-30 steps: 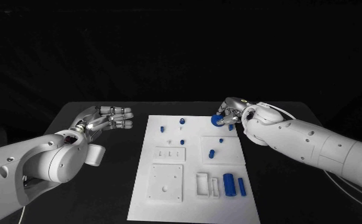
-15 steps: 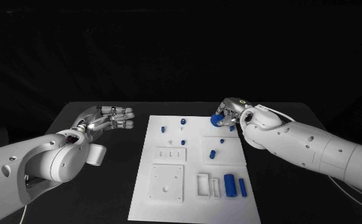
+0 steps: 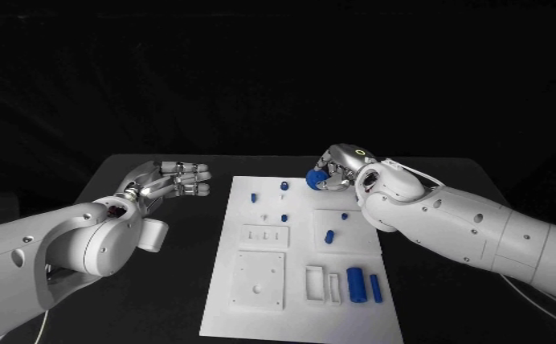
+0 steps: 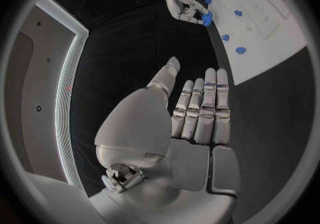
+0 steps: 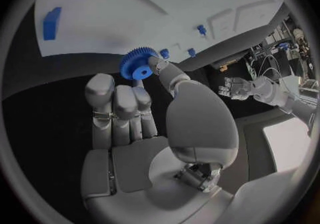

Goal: Assemble the parts on the task board

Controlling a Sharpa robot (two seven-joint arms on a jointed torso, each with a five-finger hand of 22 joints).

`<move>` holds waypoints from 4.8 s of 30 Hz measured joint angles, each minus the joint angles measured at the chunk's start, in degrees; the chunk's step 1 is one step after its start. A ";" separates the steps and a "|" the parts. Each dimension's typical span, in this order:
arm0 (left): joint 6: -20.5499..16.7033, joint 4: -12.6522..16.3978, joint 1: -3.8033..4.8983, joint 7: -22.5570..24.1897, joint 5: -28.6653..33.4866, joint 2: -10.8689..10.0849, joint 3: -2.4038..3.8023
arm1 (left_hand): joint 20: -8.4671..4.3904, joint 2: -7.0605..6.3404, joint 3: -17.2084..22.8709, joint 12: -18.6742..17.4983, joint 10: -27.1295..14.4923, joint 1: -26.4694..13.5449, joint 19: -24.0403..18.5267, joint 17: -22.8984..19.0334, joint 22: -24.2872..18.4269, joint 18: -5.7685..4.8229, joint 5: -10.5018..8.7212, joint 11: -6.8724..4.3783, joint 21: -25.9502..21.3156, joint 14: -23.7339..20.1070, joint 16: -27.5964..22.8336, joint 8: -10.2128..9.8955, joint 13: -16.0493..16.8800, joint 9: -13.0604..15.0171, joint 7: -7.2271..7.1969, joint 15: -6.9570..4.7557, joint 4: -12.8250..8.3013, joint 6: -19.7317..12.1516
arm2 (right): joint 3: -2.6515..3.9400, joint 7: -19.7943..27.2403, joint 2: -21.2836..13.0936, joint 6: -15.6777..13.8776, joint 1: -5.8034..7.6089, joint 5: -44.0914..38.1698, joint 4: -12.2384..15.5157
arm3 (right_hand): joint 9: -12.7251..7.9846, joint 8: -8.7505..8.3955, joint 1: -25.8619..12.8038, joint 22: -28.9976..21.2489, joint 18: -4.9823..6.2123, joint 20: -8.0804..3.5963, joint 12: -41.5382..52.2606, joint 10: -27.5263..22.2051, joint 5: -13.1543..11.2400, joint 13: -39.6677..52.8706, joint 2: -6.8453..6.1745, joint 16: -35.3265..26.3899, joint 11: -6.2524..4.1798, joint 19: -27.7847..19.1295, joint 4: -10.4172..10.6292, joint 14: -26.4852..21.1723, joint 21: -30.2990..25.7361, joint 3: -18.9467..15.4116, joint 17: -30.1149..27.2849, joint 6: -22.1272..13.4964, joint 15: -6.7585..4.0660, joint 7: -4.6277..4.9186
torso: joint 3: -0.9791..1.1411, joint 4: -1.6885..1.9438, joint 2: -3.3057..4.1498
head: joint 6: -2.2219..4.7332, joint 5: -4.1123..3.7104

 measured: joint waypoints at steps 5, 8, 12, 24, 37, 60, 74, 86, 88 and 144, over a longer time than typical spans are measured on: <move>-0.01 0.04 0.00 0.00 0.00 0.01 0.00 | 0.00 0.00 0.00 0.00 0.00 0.00 0.00 0.00 0.00 0.00 0.00 0.00 0.00 0.00 0.00 0.00 0.00 0.00 0.00 0.00 0.00 0.00 | 0.01 -0.73 1.32 -0.68 0.00 -0.60 1.55 | 0.00 -0.11 0.00 0.00 0.00 0.00 0.00 0.00 0.00 0.06 0.00 0.00 0.01 0.00 0.15 0.00 0.31 -0.14 -0.12 0.01 0.00 0.00 | -0.01 0.07 0.01 | -0.02 0.37; -0.01 0.11 0.00 0.00 0.00 0.02 0.00 | 0.00 0.00 0.00 0.00 0.00 0.00 0.00 0.00 0.00 0.00 0.00 0.00 0.00 0.00 0.00 0.00 0.00 0.00 0.00 0.00 0.00 0.00 | 0.02 -1.09 2.49 -0.95 0.00 -0.88 1.91 | -0.01 -0.11 0.00 0.00 0.00 0.00 0.00 0.00 -0.02 0.07 0.00 0.00 0.01 0.00 0.30 0.00 0.31 -0.29 -0.14 0.01 0.00 -0.01 | -0.03 0.07 0.03 | 0.04 0.65; -0.02 0.22 0.01 0.00 0.00 0.06 0.00 | 0.00 0.00 0.00 0.00 0.00 0.00 0.00 0.00 0.00 0.00 0.00 0.00 0.00 0.00 0.00 0.00 -0.01 0.00 0.00 0.00 0.00 0.00 | -0.03 -1.46 4.45 -1.10 0.03 -1.20 1.89 | -0.03 -0.14 0.00 -0.01 0.00 0.00 0.00 0.00 -0.03 0.06 0.00 0.00 0.01 0.00 0.30 0.00 0.34 -0.29 -0.14 0.03 0.00 -0.02 | -0.03 0.04 0.05 | 0.20 0.87; -0.07 0.40 0.01 0.02 0.00 0.34 0.02 | 0.00 -0.22 0.00 0.00 0.00 0.22 0.00 0.00 -0.11 0.00 0.00 0.00 0.00 0.00 0.00 0.00 -0.01 0.00 0.00 0.00 0.00 0.00 | -1.88 -1.96 9.20 -1.09 0.15 -1.92 -1.21 | -0.10 -0.05 -0.15 -0.01 0.00 0.00 0.00 0.09 0.19 0.19 -0.15 0.00 0.10 0.00 0.72 0.00 0.57 -0.37 -0.25 0.18 0.00 -0.12 | 0.01 0.12 0.07 | 0.18 1.10; -0.10 0.41 0.01 0.02 0.00 0.59 0.02 | 0.00 -0.22 0.00 0.00 0.00 0.22 0.00 0.00 -0.10 0.00 0.00 0.00 0.00 0.00 0.00 0.00 -0.01 0.00 0.00 0.00 0.00 0.00 | -3.58 -1.79 11.82 -0.87 0.25 -2.08 -4.21 | -0.15 -0.06 -0.46 -0.02 0.00 0.00 0.00 0.10 0.41 0.19 -0.47 0.00 0.11 0.00 0.87 -0.01 0.56 -0.53 -0.33 0.58 0.00 -0.08 | 0.07 0.23 0.08 | -0.23 1.28; -0.09 0.33 0.01 0.00 -0.01 0.65 0.03 | 0.21 -0.22 0.00 0.00 0.00 0.22 -0.21 0.00 -0.27 0.00 0.00 0.00 0.00 0.00 0.00 0.00 -0.01 0.00 -0.20 0.00 0.00 -0.20 | -4.67 -1.67 13.23 0.10 0.39 -2.42 -7.16 | -0.15 -0.10 -0.43 -0.03 -0.01 0.00 -0.56 -0.13 0.41 -0.02 -0.44 0.00 -0.10 0.00 1.25 -0.02 0.56 -0.93 -0.63 0.78 0.01 -0.10 | 0.10 0.16 0.06 | -0.36 1.70; -0.10 0.30 0.01 0.00 -0.01 0.65 0.03 | 0.21 -0.22 0.00 0.00 0.00 0.22 -0.21 0.00 -0.34 0.00 0.00 0.00 0.00 0.00 0.00 0.00 -0.01 0.00 -0.20 0.00 0.00 -0.21 | -5.00 -1.60 13.62 0.71 0.50 -2.35 -7.94 | -0.35 0.46 -0.46 -0.03 -0.01 0.01 -1.65 -0.89 -2.70 -1.08 -0.04 -0.73 0.42 0.00 2.05 -0.02 -0.48 -3.52 -1.21 -3.09 0.01 0.90 | 0.09 0.10 0.05 | -0.34 1.70; -0.14 0.23 0.01 -0.01 0.00 0.63 0.03 | 0.21 -0.22 -0.15 0.00 0.00 0.22 -0.21 0.00 -0.51 0.00 -0.23 0.00 0.00 -0.11 0.00 0.00 -0.01 0.00 0.01 0.11 0.47 -0.42 | -5.21 -1.07 13.65 0.89 0.52 -0.65 -8.26 | -0.63 0.36 -8.45 -0.04 -0.01 0.43 -2.02 -1.28 -0.95 -2.21 -0.26 -0.77 0.81 0.00 11.00 -0.22 -1.23 -7.07 -1.30 -7.17 0.20 1.59 | 0.06 0.07 0.07 | -0.38 1.71; -0.15 0.20 0.01 -0.01 0.00 0.62 0.03 | 0.21 -0.22 -0.15 0.00 0.00 0.22 -0.21 0.00 -0.53 0.01 -0.23 0.00 0.00 -0.20 0.00 0.00 -0.01 0.00 0.01 0.20 0.47 -0.42 | -5.22 -0.95 13.57 0.87 0.53 -0.29 -8.27 | -0.63 0.36 -8.45 -0.04 -0.01 0.43 -2.01 -1.48 -0.35 -2.29 -0.26 -0.77 1.01 0.00 11.16 -0.22 -1.23 -8.39 -1.30 -7.55 0.20 1.57 | 0.07 0.07 0.07 | -0.38 1.65; 1.90 -1.35 0.00 1.17 -1.02 -0.17 0.00 | -0.94 0.30 0.57 0.00 3.17 -1.21 -0.31 0.04 -0.60 -0.92 -0.23 -0.91 0.67 1.02 0.67 0.00 0.02 0.00 -0.56 -1.02 -2.17 0.16 | -0.10 25.29 -10.78 -1.25 -3.15 23.98 -5.95 | -0.60 0.37 2.49 -0.01 -0.04 0.42 -2.00 -1.16 7.08 -2.25 3.12 -1.33 1.13 0.00 -0.98 -0.40 -0.56 -18.61 -1.42 -6.26 0.39 1.84 | 2.04 -1.72 -0.25 | 0.31 -0.52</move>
